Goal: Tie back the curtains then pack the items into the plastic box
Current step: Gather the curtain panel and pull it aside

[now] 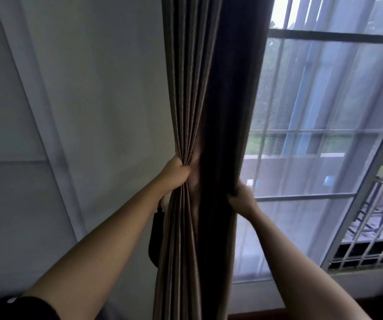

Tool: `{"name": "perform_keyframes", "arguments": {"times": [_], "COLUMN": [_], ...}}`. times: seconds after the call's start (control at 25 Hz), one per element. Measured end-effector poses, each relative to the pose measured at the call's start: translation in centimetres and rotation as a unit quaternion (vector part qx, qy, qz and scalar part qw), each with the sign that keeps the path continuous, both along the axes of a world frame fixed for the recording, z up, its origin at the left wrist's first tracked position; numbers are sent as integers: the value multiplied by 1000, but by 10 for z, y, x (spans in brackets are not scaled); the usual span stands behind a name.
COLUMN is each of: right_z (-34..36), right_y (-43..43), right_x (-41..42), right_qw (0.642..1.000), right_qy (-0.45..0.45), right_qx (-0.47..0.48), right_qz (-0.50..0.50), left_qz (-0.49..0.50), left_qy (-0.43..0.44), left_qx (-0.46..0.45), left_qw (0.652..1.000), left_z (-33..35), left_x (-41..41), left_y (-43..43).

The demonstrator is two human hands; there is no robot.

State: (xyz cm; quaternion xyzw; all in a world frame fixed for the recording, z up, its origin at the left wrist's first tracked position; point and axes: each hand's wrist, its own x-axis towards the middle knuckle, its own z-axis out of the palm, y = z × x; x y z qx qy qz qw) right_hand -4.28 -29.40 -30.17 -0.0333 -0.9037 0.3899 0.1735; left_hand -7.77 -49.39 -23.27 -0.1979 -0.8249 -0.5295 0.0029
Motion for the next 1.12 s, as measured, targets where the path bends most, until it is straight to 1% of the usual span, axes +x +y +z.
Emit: {"name": "perform_keyframes", "arguments": {"times": [0.16, 0.24, 0.44, 0.6, 0.72, 0.8, 0.88, 0.92, 1.0, 1.04, 1.08, 1.12], "right_z": [-46, -59, -48, -50, -52, -53, -54, -57, -59, -58, -57, -54], "right_y": [-39, -56, -80, -85, -96, -106, -113, -114, -109, -106, -103, -100], "right_x": [12, 18, 18, 16, 14, 10, 10, 10, 10, 13, 16, 18], "right_qw": [992, 987, 976, 972, 972, 972, 969, 970, 981, 985, 983, 963], "right_qy": [-75, -87, -88, -106, -91, -78, -54, -27, 22, 27, 0, -32], "right_qx": [17, 10, 15, -18, -3, 18, -6, -12, 1, -19, -87, -201], "right_qz": [99, 137, 200, 210, 217, 222, 240, 241, 193, 168, 162, 179], "left_qz": [16, 13, -8, -25, -47, -18, 13, 38, 70, 69, 57, 43], "left_qy": [1, -7, -15, -39, 4, 40, 57, 62, 54, 46, 36, 32], "left_qx": [0, -1, -25, 3, -33, -66, -81, -93, -99, -92, -79, -66], "left_qw": [1000, 1000, 1000, 999, 998, 997, 995, 993, 991, 992, 995, 996], "left_z": [1, 3, 7, 10, 7, 7, 7, 9, 10, 9, 8, 6], "left_x": [0, 0, 1, 4, 8, 10, 11, 13, 14, 12, 12, 11], "left_y": [4, 7, 13, 17, 24, 32, 39, 39, 36, 33, 30, 26]}}
